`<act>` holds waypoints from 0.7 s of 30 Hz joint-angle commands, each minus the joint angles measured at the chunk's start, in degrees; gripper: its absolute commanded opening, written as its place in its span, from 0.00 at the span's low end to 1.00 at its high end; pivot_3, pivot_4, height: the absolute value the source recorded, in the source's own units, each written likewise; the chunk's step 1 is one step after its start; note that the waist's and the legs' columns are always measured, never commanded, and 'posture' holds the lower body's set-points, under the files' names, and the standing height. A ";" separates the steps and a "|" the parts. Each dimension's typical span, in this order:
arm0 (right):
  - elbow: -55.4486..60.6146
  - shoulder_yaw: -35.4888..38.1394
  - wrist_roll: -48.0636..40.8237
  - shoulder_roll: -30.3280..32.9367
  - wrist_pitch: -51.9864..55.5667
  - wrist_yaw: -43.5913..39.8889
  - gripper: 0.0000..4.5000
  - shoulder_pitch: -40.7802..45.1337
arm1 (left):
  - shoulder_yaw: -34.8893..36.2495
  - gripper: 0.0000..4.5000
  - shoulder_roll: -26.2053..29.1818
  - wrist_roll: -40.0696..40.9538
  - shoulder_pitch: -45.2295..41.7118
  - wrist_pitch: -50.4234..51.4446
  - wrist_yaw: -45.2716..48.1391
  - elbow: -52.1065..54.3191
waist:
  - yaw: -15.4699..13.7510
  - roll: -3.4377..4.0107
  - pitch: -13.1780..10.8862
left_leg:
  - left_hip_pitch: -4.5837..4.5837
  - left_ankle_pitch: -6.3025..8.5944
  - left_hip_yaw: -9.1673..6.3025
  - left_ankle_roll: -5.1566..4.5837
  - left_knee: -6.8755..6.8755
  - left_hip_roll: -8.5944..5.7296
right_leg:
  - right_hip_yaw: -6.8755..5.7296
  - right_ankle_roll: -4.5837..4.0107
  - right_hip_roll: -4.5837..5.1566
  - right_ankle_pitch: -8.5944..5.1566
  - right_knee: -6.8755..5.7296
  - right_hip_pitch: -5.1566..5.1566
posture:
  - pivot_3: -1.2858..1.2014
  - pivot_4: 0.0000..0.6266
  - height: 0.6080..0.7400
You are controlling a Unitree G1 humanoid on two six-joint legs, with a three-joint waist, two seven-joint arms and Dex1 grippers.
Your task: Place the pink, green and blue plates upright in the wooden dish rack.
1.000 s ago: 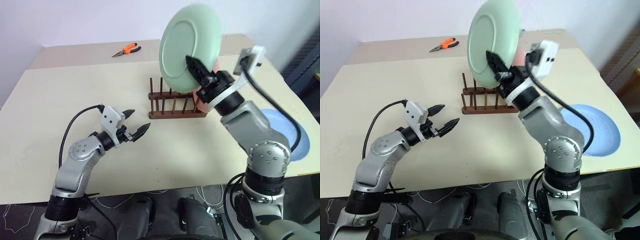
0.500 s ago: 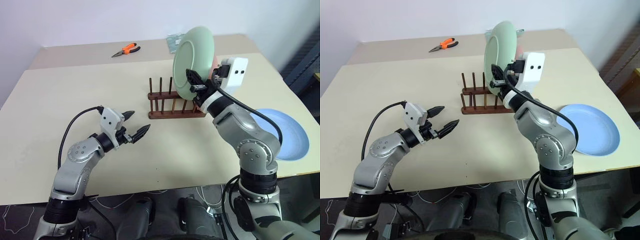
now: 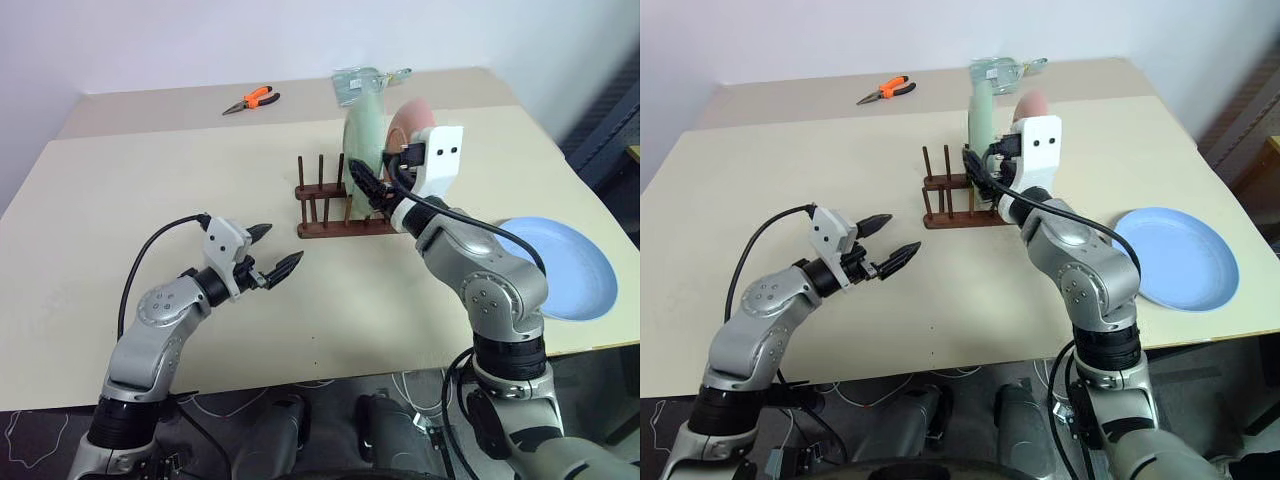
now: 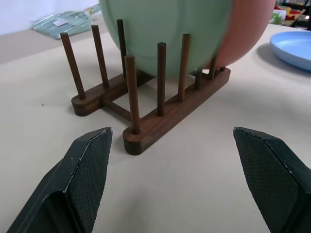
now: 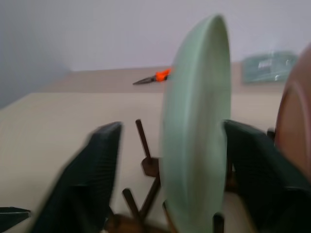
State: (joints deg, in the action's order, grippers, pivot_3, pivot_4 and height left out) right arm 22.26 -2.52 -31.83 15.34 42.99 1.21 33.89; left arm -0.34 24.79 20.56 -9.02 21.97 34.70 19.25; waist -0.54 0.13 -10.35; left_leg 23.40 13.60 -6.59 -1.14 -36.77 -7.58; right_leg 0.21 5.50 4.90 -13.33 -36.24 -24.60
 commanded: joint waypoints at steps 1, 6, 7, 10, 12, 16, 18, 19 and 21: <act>3.32 -2.44 5.76 3.33 -6.31 -5.73 0.81 2.34 | -0.11 0.91 0.07 0.02 0.33 -0.37 -0.17 2.62 | -0.01 0.00 0.00 | 0.00 0.00 0.00 0.00 0.00 0.00 | 0.00 0.00 0.00 0.00 0.00 0.00 | 0.52 0.24 1.00; 3.16 -0.68 9.27 6.12 -10.46 -9.99 0.81 3.89 | -0.52 0.91 -0.06 0.06 0.13 -0.48 -0.12 2.30 | -0.05 0.00 0.00 | 0.00 0.00 0.01 0.00 0.00 0.00 | -0.01 0.01 0.01 0.00 0.01 0.01 | 0.52 0.24 1.00; 2.93 -0.06 9.51 6.46 -10.70 -10.59 0.81 4.13 | -0.62 0.91 -0.09 0.04 0.02 -0.55 -0.05 2.13 | -0.06 0.00 0.00 | 0.00 0.00 0.00 0.00 0.00 0.00 | -0.01 0.01 0.01 0.01 0.01 0.01 | 0.52 0.24 1.00; 2.29 0.68 10.85 7.58 -11.11 -12.05 0.81 4.01 | -1.13 0.91 -0.25 -0.13 -0.38 -0.81 0.20 1.56 | -0.09 -0.01 0.00 | 0.00 0.00 0.00 0.00 0.00 0.00 | 0.00 0.01 0.01 0.01 0.02 0.01 | 0.52 0.24 1.00; 2.21 1.10 11.84 8.12 -11.43 -12.80 0.81 3.29 | -1.55 0.91 -0.39 -0.29 -0.71 -0.98 0.38 1.18 | -0.09 -0.01 0.00 | 0.00 0.00 0.01 0.00 0.00 0.00 | 0.00 0.01 0.01 0.01 0.02 0.01 | 0.52 0.24 1.00; 3.62 5.19 10.77 9.95 -12.58 -15.38 0.81 1.74 | -1.83 0.91 -0.53 -0.40 -0.81 -1.19 0.67 0.87 | -0.12 -0.01 0.00 | 0.00 0.00 0.01 0.00 0.00 0.00 | 0.00 0.01 0.01 0.01 0.02 0.02 | 0.52 0.24 1.00; 3.60 10.51 8.81 13.35 -13.36 -18.87 0.81 -0.24 | -2.12 0.91 -0.31 -0.66 -0.68 -1.57 1.07 0.56 | -0.36 -0.01 0.00 | 0.01 0.00 0.00 0.00 0.00 -0.01 | 0.00 0.01 0.02 0.01 0.03 0.03 | 0.52 0.24 1.00; 3.46 12.21 8.18 14.57 -13.59 -20.07 0.81 -0.97 | -2.21 0.91 -0.24 -0.72 -0.64 -1.71 1.17 0.45 | -0.47 -0.02 0.00 | 0.01 0.00 0.00 0.00 0.00 -0.01 | -0.01 0.01 0.04 0.01 0.06 0.06 | 0.52 0.24 1.00; 2.15 17.06 7.48 17.44 -13.87 -21.61 0.81 -2.92 | -2.27 0.91 -0.27 -0.63 -0.51 -1.75 1.34 0.41 | -0.33 -0.02 0.00 | 0.02 0.01 0.01 -0.02 -0.01 -0.02 | -0.02 0.03 0.05 0.02 0.12 0.09 | 0.52 0.24 1.00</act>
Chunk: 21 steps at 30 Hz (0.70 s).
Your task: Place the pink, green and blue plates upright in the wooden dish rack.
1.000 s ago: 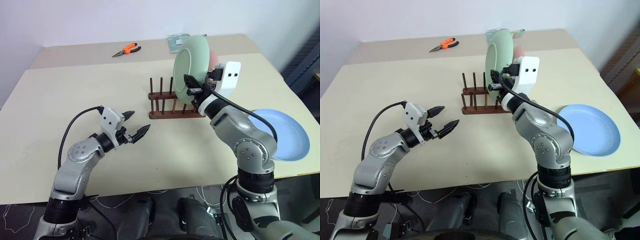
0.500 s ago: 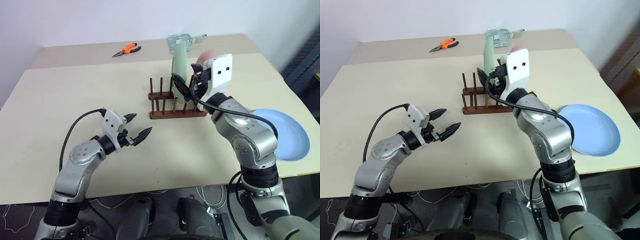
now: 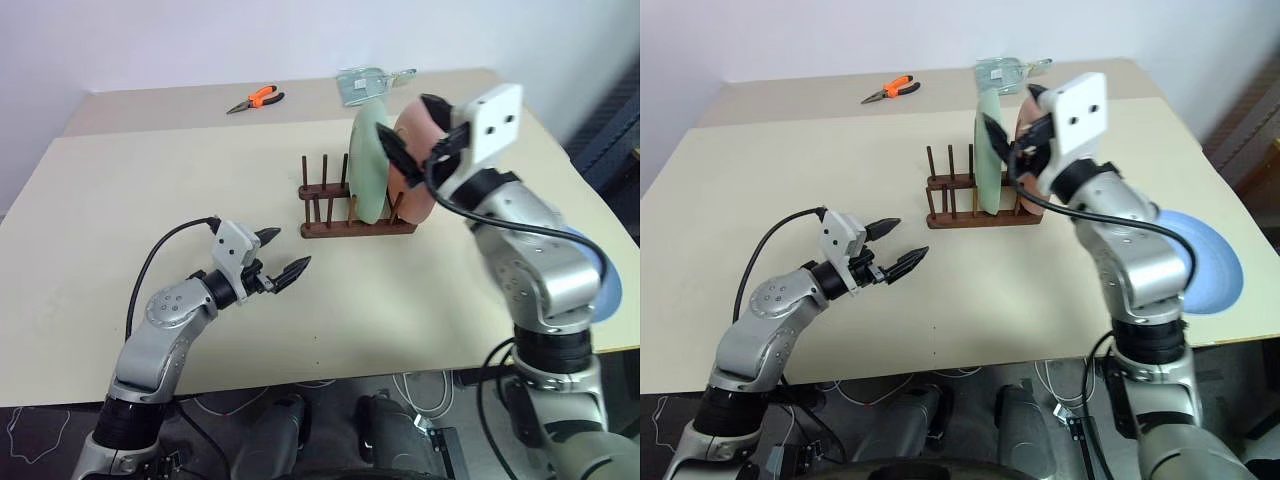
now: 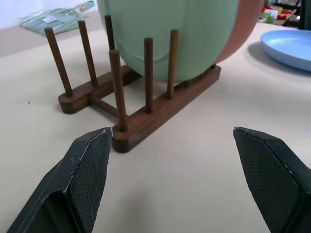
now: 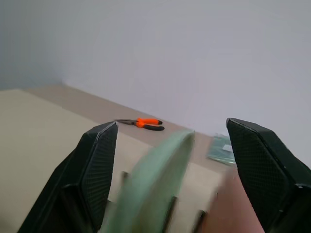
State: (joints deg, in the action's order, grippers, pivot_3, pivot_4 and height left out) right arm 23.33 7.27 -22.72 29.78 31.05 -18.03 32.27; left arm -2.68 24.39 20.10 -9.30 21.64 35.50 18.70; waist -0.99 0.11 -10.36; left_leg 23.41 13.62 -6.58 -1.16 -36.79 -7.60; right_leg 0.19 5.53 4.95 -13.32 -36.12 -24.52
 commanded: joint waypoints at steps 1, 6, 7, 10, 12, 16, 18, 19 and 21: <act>-0.56 11.58 -2.47 4.59 -1.89 -2.80 0.81 -2.64 | -0.05 0.91 0.10 -0.11 -0.22 -1.49 0.81 0.81 | 0.16 0.00 0.00 | 0.00 0.01 0.01 -0.01 0.00 0.00 | 0.00 0.01 0.00 0.00 0.00 0.00 | 0.52 0.24 1.00; -5.13 21.87 -3.35 10.88 1.32 -7.42 0.81 -15.35 | -1.57 0.91 -0.13 -0.64 -1.19 -2.36 2.48 -1.17 | 0.04 0.00 0.01 | 0.00 0.01 0.01 -0.01 -0.01 0.01 | 0.00 0.01 0.02 0.01 0.01 0.04 | 0.52 0.24 1.00; -4.13 20.58 -2.00 12.09 1.32 -9.62 0.81 -20.50 | -2.06 0.91 -0.21 -0.86 -1.64 -2.69 2.94 -1.77 | 0.03 -0.03 0.04 | -0.01 0.01 0.01 -0.02 0.00 0.03 | -0.01 0.02 0.02 0.00 0.00 0.04 | 0.52 0.24 1.00; -1.87 17.40 -0.32 12.35 1.90 -10.45 0.81 -29.09 | -3.00 0.91 -0.50 -1.43 -2.72 -3.40 3.90 -3.08 | 0.51 0.11 0.00 | -0.04 0.01 0.01 -0.01 0.08 0.11 | -0.03 0.02 0.00 0.00 -0.01 0.04 | 0.52 0.24 1.00; -1.13 15.13 1.28 11.20 2.08 -9.26 0.81 -32.30 | -3.39 0.91 -0.72 -1.53 -3.35 -3.63 4.30 -3.64 | 0.86 0.25 0.00 | -0.05 0.00 0.26 -0.02 0.07 0.12 | 0.18 0.01 0.00 0.01 -0.04 -0.06 | 0.52 0.24 1.00; -1.79 10.30 6.33 9.90 1.77 -6.35 0.81 -35.61 | -4.43 0.91 -1.39 -1.43 -3.81 -3.22 4.76 -2.98 | 0.61 0.24 0.01 | -0.09 0.00 0.32 -0.01 -0.04 0.20 | 0.20 -0.03 -0.05 0.02 -0.06 -0.03 | 0.52 0.24 1.00; -3.11 8.70 8.67 9.64 1.95 -4.81 0.81 -35.66 | -4.89 0.91 -1.60 -1.55 -3.69 -2.98 4.70 -2.49 | 0.21 0.23 0.01 | -0.07 0.01 0.32 -0.01 -0.05 0.19 | 0.20 -0.02 -0.05 0.02 -0.03 -0.03 | 0.52 0.24 1.00; -3.74 8.16 9.39 9.51 2.28 -4.29 0.81 -35.51 | -5.05 0.91 -1.66 -1.57 -3.63 -2.89 4.64 -2.32 | 0.16 0.22 0.00 | -0.05 0.01 0.32 -0.01 -0.07 0.18 | 0.20 -0.02 -0.05 0.01 -0.03 -0.03 | 0.52 0.24 1.00; -5.63 7.01 11.37 9.32 2.49 -2.89 0.75 -34.92 | -5.37 0.91 -1.71 -1.61 -3.43 -2.73 4.50 -1.93 | 0.01 0.20 0.00 | -0.04 0.01 0.32 -0.01 -0.10 0.17 | 0.20 -0.01 -0.04 0.02 -0.01 -0.02 | 0.52 0.24 1.00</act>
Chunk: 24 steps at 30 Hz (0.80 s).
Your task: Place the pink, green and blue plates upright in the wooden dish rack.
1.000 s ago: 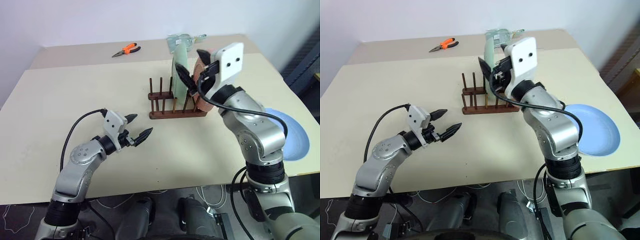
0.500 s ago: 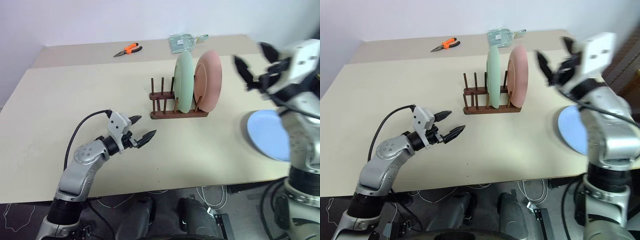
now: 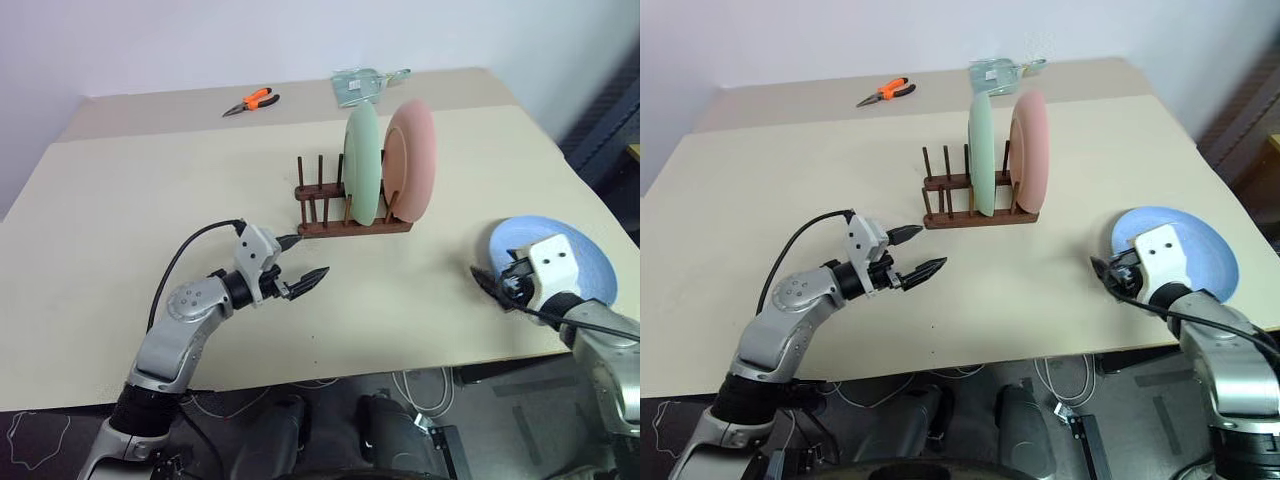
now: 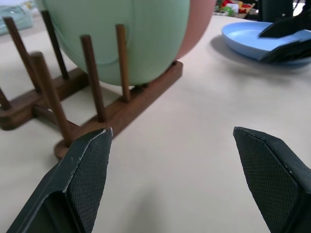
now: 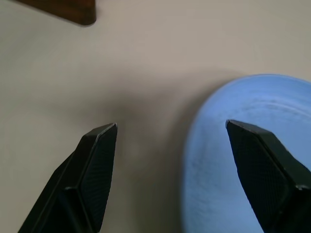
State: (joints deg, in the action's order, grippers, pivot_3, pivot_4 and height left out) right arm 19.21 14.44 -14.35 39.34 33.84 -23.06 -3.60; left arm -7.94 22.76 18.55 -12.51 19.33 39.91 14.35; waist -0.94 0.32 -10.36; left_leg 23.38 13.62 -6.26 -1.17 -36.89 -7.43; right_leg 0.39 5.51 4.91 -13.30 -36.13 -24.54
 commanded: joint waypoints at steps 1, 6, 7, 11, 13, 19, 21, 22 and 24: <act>-2.28 -0.51 3.86 -0.31 -0.39 2.76 0.69 1.22 | -0.23 0.91 -0.07 -0.08 -0.12 -0.36 0.04 2.60 | -0.03 -0.01 0.00 | 0.00 0.00 0.00 0.00 -0.01 0.00 | 0.00 0.00 0.00 0.00 0.01 0.01 | 0.52 0.24 1.00; -5.68 -0.36 5.99 -0.84 -1.43 4.54 0.18 3.84 | -0.33 0.91 0.19 0.03 0.74 0.34 -0.22 4.15 | 0.14 -0.02 0.00 | 0.00 0.00 0.00 0.00 0.00 0.01 | 0.00 0.01 -0.02 0.01 0.00 0.01 | 0.52 0.24 1.00; -5.70 -0.28 5.97 -1.00 -1.39 4.59 0.06 4.26 | -0.29 0.91 0.23 0.03 0.82 0.45 -0.23 4.27 | 0.17 -0.02 0.00 | -0.01 0.00 0.00 0.01 0.00 0.02 | -0.01 0.01 -0.03 0.01 0.00 0.01 | 0.52 0.24 1.00; -2.68 1.89 3.47 -3.27 -0.98 5.58 0.02 8.67 | -0.17 0.91 0.43 -0.14 0.86 0.56 -0.20 4.25 | 0.23 -0.03 0.00 | -0.01 0.00 0.00 0.00 -0.01 0.02 | -0.01 0.01 -0.04 0.01 -0.01 0.01 | 0.52 0.24 1.00; -0.23 3.44 1.76 -4.34 -1.96 5.91 0.02 12.81 | 0.05 0.91 0.56 -0.22 0.77 0.51 -0.21 4.08 | 0.34 -0.01 0.00 | -0.01 0.00 0.01 0.00 -0.01 0.02 | 0.01 0.01 -0.06 0.02 -0.01 0.00 | 0.52 0.24 1.00; 6.93 8.00 -9.64 -8.56 -2.53 7.33 0.02 31.56 | 1.32 0.91 0.93 -1.18 -0.06 -0.90 -0.83 2.02 | 0.15 -0.01 -0.01 | 0.01 0.00 0.00 0.01 0.01 0.04 | 0.02 0.04 -0.10 0.04 -0.03 -0.05 | 0.52 0.24 1.00; 8.55 8.45 -16.44 -10.50 -0.78 7.91 0.02 39.20 | 2.64 0.91 0.85 -1.68 -0.68 -2.19 -1.82 0.45 | 0.12 -0.08 -0.03 | 0.00 0.01 -0.09 0.02 0.03 0.07 | -0.05 0.04 -0.12 0.04 -0.01 -0.01 | 0.52 0.24 1.00; 9.40 8.58 -21.29 -12.30 0.76 8.83 0.02 43.24 | 3.67 0.91 0.88 -1.78 -0.83 -2.94 -2.35 -0.31 | 0.16 -0.07 -0.02 | 0.01 0.01 -0.09 0.03 0.02 0.06 | -0.04 0.04 -0.13 0.05 0.00 -0.01 | 0.52 0.24 1.00; 10.26 8.47 -32.05 -16.87 4.09 11.89 0.02 49.43 | 5.39 0.91 1.27 -2.47 -0.99 -4.71 -3.18 -1.81 | 0.31 -0.06 -0.03 | 0.01 0.01 -0.09 0.03 0.02 0.07 | -0.03 0.03 -0.12 0.06 0.00 -0.03 | 0.52 0.24 1.00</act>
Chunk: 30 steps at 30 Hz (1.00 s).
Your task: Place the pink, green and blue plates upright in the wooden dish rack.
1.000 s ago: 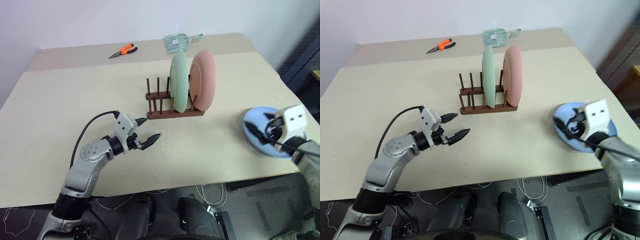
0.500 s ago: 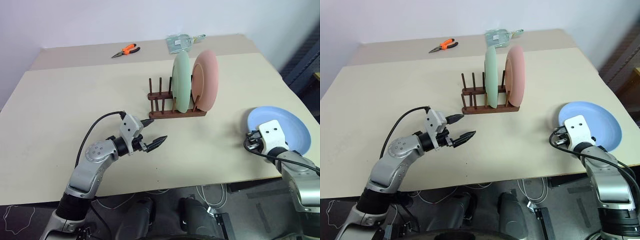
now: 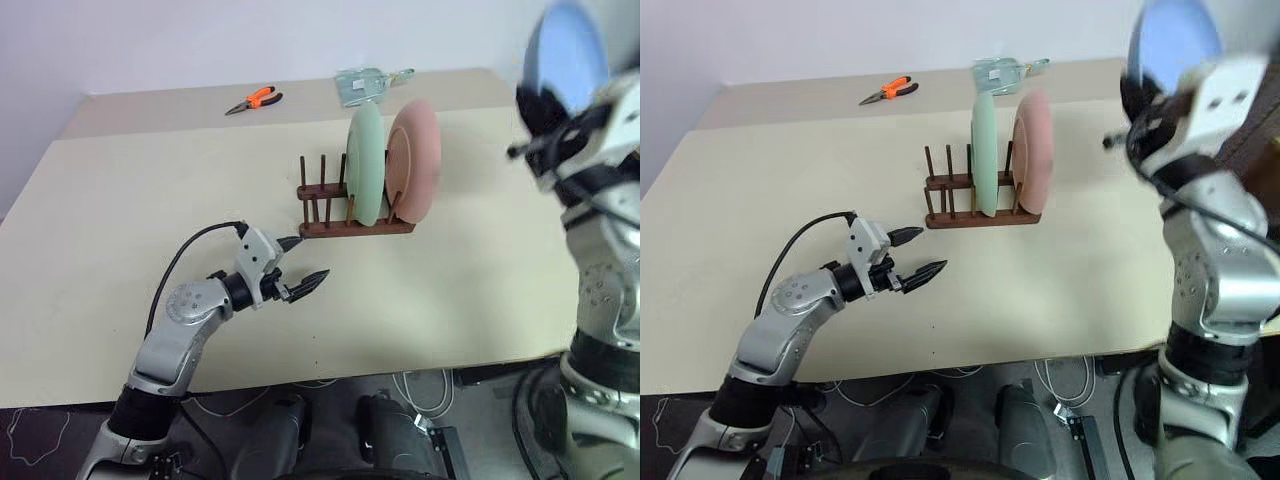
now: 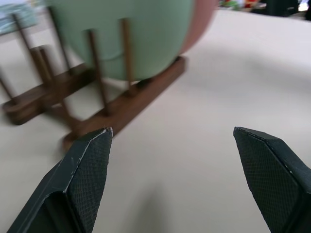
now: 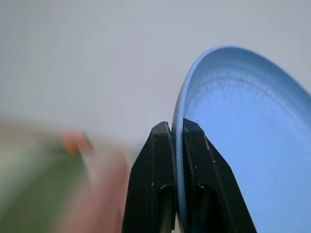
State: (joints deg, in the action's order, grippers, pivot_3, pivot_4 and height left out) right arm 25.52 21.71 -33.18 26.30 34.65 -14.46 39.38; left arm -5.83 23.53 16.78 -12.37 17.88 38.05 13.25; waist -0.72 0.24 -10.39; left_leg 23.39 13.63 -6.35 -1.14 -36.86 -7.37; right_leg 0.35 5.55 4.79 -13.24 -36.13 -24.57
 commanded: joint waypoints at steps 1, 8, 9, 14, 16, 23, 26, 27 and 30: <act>4.26 0.54 -17.88 -6.14 4.54 4.65 0.02 8.43 | 4.18 0.91 0.73 -0.95 -1.17 -4.01 -1.72 -1.58 | 0.09 0.02 0.00 | 0.00 0.00 0.01 0.00 0.02 0.01 | 0.01 -0.03 0.00 0.02 -0.01 -0.03 | 0.52 0.24 1.00; 3.75 -8.48 -38.56 -22.92 6.00 14.38 0.02 11.63 | 12.08 0.91 4.01 -1.35 1.79 -7.27 -3.57 -5.25 | 0.56 0.05 0.01 | -0.01 0.01 0.04 0.03 0.11 0.05 | 0.06 -0.12 -0.06 0.08 -0.10 -0.17 | 0.52 0.24 1.00; 2.96 -9.19 -41.06 -24.51 5.85 15.64 0.02 11.73 | 12.64 0.91 4.48 -1.61 2.32 -7.80 -3.67 -5.57 | 0.48 0.05 0.01 | -0.01 0.00 0.05 0.03 0.14 0.05 | 0.09 -0.12 -0.06 0.09 -0.12 -0.20 | 0.52 0.24 1.00; -4.27 -11.23 -45.16 -30.41 4.20 21.78 0.02 10.61 | 14.63 0.91 5.25 -1.74 4.42 -8.95 -4.33 -6.11 | 0.45 0.04 0.02 | -0.02 0.00 0.05 0.05 0.14 0.03 | 0.09 -0.10 -0.09 0.16 -0.10 -0.25 | 0.52 0.24 1.00; -6.62 -12.23 -43.99 -31.63 3.90 23.79 0.02 9.89 | 14.78 0.91 5.14 -1.82 4.98 -8.89 -4.58 -5.66 | 0.47 0.05 0.03 | -0.02 -0.01 0.06 0.05 0.14 0.04 | 0.09 -0.10 -0.10 0.18 -0.10 -0.38 | 0.52 0.24 1.00; -9.33 -15.89 -38.20 -33.88 2.57 25.75 0.02 7.49 | 14.56 0.91 4.93 -1.36 6.58 -7.98 -5.22 -3.48 | 1.49 0.04 0.04 | 0.01 -0.07 0.15 0.14 0.33 0.04 | 0.22 -0.09 -0.11 0.18 -0.19 -0.43 | 0.52 0.24 1.00; -10.14 -16.37 -36.77 -34.58 2.56 26.63 0.02 6.97 | 14.11 0.91 4.88 -0.90 6.78 -7.25 -4.87 -2.55 | 1.74 0.03 0.05 | 0.00 -0.12 0.17 0.22 0.48 0.05 | 0.27 -0.09 -0.13 0.19 -0.23 -0.51 | 0.52 0.24 1.00; -10.47 -16.50 -36.13 -34.69 2.53 26.92 0.02 6.86 | 13.99 0.91 4.89 -0.83 6.86 -7.08 -4.72 -2.33 | 1.75 0.03 0.05 | -0.01 -0.14 0.18 0.26 0.54 0.06 | 0.30 -0.11 -0.14 0.20 -0.24 -0.56 | 0.52 0.24 1.00; -12.31 -16.53 -34.66 -34.89 2.69 27.87 0.02 6.69 | 13.50 0.91 4.78 -0.49 7.11 -6.63 -4.13 -1.74 | 1.74 0.04 0.05 | -0.02 -0.20 0.18 0.34 0.64 0.09 | 0.31 -0.13 -0.17 0.21 -0.27 -0.63 | 0.52 0.24 1.00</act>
State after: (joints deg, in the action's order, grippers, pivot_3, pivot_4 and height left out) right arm 12.80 5.75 -68.28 -7.15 38.19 13.20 45.80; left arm 7.53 28.10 15.61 -5.34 11.14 33.64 9.39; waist 1.03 0.27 -10.34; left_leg 23.37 13.42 -6.17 -0.78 -36.21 -7.27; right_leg 0.67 5.41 4.62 -13.03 -36.41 -25.21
